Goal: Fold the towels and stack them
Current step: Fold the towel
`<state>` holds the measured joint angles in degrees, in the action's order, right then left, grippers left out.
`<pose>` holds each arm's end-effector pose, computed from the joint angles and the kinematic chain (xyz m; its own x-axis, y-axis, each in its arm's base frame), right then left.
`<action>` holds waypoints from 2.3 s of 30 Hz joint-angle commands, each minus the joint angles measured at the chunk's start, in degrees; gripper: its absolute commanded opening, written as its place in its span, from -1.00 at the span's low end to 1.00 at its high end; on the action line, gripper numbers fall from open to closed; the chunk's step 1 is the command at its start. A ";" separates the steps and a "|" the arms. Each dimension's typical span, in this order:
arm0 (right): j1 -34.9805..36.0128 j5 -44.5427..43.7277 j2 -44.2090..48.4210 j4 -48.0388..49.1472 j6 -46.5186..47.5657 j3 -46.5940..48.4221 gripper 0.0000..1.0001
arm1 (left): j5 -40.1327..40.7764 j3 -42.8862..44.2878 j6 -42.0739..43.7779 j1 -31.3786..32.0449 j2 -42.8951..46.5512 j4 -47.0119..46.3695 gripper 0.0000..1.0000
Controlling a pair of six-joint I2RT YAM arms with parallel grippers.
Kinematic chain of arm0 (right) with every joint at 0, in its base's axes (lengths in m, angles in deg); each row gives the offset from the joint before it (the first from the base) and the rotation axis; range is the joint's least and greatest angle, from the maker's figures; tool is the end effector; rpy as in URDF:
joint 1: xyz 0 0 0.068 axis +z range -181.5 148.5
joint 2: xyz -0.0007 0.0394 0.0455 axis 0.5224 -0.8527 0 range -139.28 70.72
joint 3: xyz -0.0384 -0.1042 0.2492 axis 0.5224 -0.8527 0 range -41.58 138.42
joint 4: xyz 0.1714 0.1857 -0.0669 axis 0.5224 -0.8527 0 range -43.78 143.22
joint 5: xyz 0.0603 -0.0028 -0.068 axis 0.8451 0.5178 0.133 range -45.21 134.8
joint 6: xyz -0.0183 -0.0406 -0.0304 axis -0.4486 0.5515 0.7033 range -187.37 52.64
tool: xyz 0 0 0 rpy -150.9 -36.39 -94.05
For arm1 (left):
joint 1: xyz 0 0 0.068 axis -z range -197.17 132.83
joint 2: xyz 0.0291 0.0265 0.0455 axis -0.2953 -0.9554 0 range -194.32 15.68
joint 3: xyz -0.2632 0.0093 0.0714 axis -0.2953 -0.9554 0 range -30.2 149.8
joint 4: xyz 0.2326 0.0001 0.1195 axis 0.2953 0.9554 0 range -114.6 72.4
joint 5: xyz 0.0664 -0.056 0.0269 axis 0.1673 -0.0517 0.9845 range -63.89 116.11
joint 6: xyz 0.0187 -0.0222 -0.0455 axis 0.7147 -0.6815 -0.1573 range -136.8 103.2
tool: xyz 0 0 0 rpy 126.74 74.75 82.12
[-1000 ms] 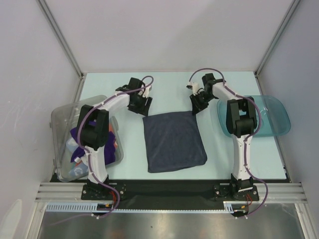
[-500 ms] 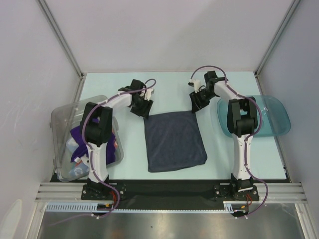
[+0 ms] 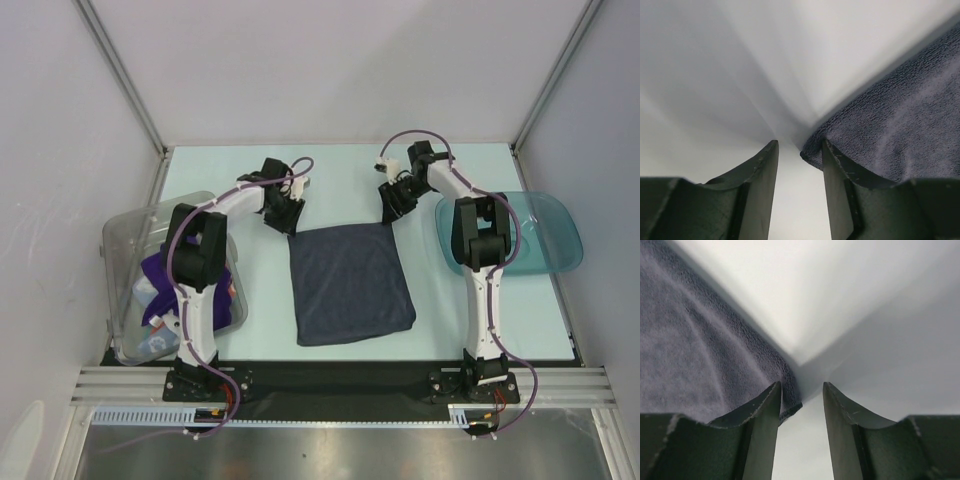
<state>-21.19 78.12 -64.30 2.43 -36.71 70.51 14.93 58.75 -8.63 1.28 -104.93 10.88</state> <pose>0.4734 0.1060 0.1603 -0.6590 -0.5528 -0.5101 -0.7405 0.5959 0.3108 0.4122 -0.1449 0.1627 -0.8110 0.4176 -0.4098 0.5023 0.8561 -0.1217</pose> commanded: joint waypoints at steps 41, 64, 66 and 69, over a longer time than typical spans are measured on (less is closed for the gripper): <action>-0.99 -9.94 19.87 21.59 -11.05 -8.64 -1.00 | 5.20 8.25 -0.87 -1.50 14.26 -2.26 -0.99; 2.26 -14.60 63.11 25.48 -18.17 -23.67 -1.00 | 19.87 13.10 4.93 10.53 40.62 9.07 -0.99; 3.40 -14.69 68.73 23.38 -18.79 -25.77 -1.00 | 20.32 11.87 4.41 12.12 44.39 10.82 -0.99; 6.56 -16.36 74.96 20.04 -19.49 -27.71 -1.00 | 20.85 11.69 3.09 15.63 48.27 14.94 -0.99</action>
<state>-16.75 64.41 4.79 25.56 -54.59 44.02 33.05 70.64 -4.79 14.53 -62.16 20.83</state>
